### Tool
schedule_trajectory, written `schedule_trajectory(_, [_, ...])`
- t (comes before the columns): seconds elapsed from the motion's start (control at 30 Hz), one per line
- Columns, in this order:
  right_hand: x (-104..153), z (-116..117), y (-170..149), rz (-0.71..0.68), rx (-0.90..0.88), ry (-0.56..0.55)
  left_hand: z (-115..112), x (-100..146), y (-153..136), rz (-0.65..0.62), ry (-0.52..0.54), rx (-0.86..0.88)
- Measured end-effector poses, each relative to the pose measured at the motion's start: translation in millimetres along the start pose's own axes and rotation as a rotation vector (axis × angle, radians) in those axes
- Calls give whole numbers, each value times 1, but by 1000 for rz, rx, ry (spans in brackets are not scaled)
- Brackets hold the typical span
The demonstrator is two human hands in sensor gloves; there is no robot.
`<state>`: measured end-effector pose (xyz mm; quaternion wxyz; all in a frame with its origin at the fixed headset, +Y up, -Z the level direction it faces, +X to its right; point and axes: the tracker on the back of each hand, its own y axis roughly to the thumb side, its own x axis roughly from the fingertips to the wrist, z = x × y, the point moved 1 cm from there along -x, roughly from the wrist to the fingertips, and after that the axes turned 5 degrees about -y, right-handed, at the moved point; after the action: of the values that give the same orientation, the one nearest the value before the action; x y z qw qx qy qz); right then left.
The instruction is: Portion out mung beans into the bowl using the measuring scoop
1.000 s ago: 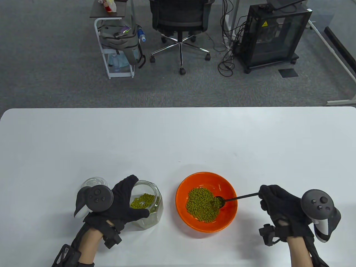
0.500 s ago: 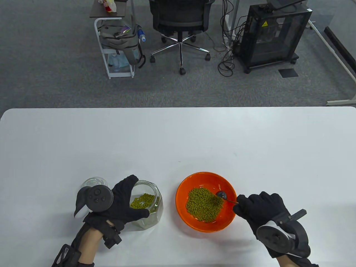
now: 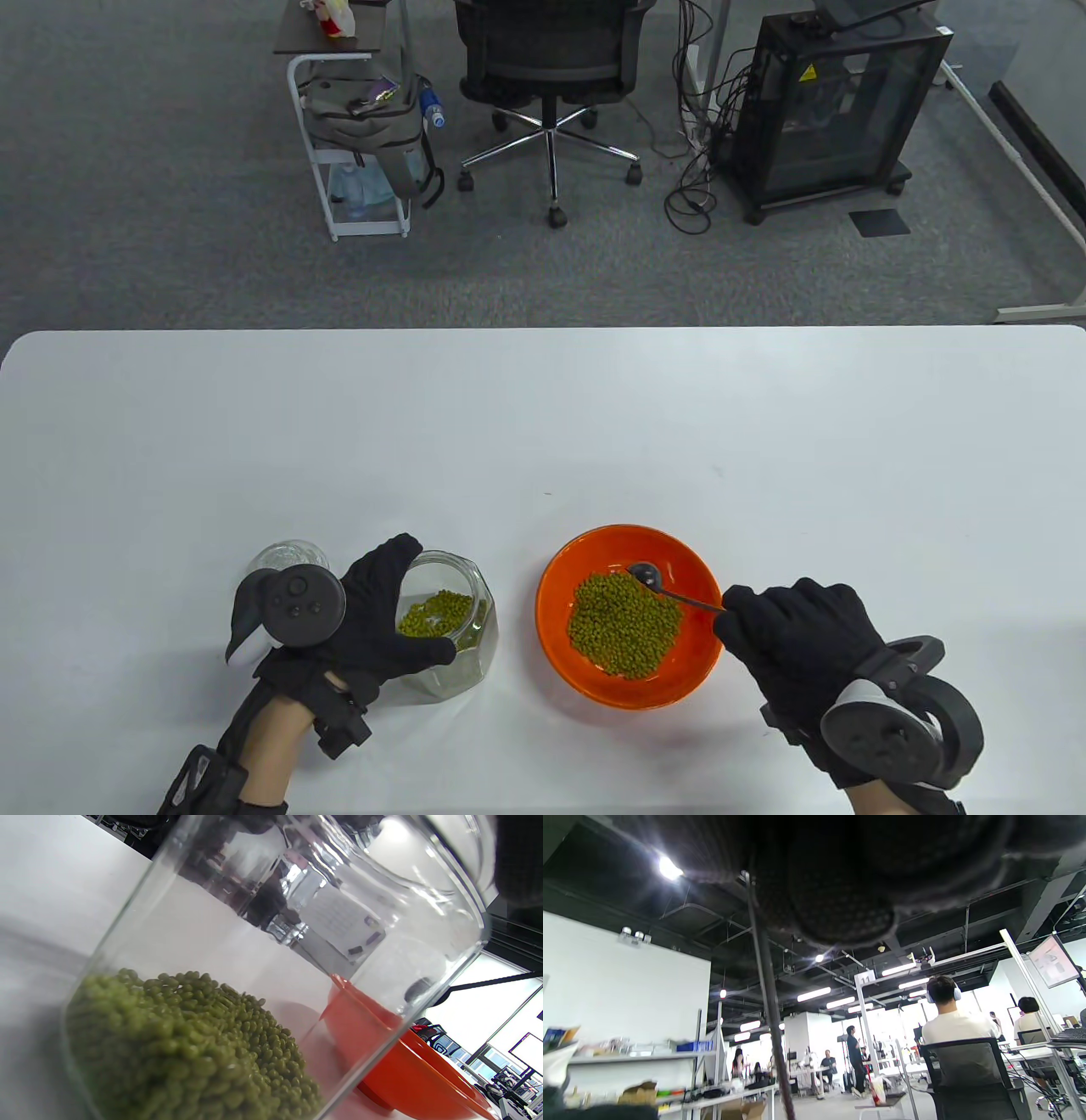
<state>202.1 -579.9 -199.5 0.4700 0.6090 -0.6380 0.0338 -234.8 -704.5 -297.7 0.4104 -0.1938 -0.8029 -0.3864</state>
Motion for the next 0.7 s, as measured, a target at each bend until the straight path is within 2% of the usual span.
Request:
schedule_trajectory(0.23, [-11, 1, -17, 137, -60, -123, 0, 0, 0, 1, 0, -1])
schedule_trajectory(0.43, [-20, 6, -50, 295, -22, -258, 0, 0, 0, -2, 0, -1])
schedule_trajectory(0.7, [-12, 29, -108, 492, 55, -270, 0, 0, 0, -2, -2, -3])
